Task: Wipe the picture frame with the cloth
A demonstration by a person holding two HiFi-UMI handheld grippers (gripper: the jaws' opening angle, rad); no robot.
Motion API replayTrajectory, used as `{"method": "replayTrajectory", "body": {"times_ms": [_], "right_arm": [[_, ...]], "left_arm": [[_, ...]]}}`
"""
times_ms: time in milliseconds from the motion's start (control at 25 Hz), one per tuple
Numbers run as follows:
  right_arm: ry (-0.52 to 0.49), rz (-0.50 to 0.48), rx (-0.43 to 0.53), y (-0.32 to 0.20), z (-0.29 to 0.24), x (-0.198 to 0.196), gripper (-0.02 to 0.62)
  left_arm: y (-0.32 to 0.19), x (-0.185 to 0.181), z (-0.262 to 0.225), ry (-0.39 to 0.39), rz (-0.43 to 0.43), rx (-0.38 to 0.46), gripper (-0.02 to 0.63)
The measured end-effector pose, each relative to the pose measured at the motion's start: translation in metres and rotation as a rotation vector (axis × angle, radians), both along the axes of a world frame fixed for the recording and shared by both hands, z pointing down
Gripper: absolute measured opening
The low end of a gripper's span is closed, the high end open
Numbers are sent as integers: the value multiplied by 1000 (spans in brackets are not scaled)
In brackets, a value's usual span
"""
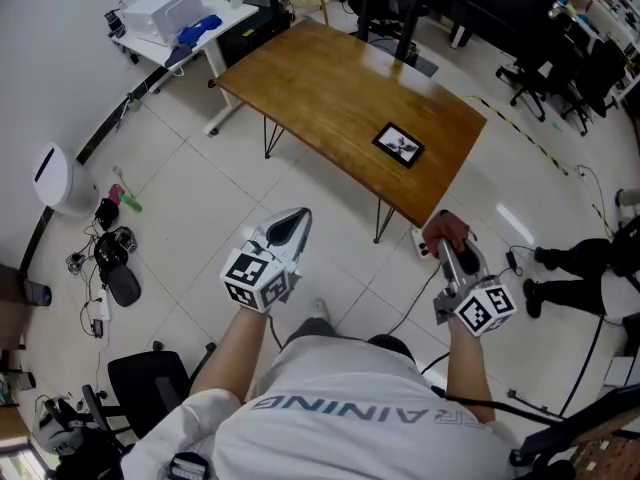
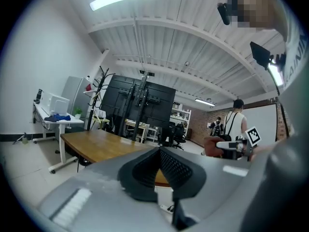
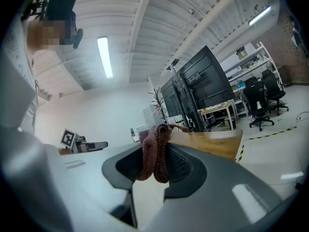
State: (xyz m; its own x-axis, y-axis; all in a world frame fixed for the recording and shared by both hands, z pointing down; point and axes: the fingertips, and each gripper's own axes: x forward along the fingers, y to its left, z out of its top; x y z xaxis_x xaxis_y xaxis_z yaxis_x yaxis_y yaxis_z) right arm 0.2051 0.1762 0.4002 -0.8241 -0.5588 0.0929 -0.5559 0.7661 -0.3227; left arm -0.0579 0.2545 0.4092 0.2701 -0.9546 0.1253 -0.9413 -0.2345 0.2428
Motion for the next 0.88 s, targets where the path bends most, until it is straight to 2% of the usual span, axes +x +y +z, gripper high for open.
{"method": "replayTrajectory", "body": {"times_ms": [160, 400, 600, 880], "right_arm": [[16, 38, -9, -17, 2, -17, 120], [-2, 85, -39, -61, 12, -21, 120], [-31, 91, -42, -127, 19, -35, 120], [-63, 92, -67, -239, 21, -45, 120]], "left_arm": [[-32, -20, 5, 26, 42, -8, 6], [-87, -16, 11, 29, 112, -23, 6], [-149, -23, 11, 23, 130, -21, 6], [-270, -20, 13, -11, 165, -54, 6]]}}
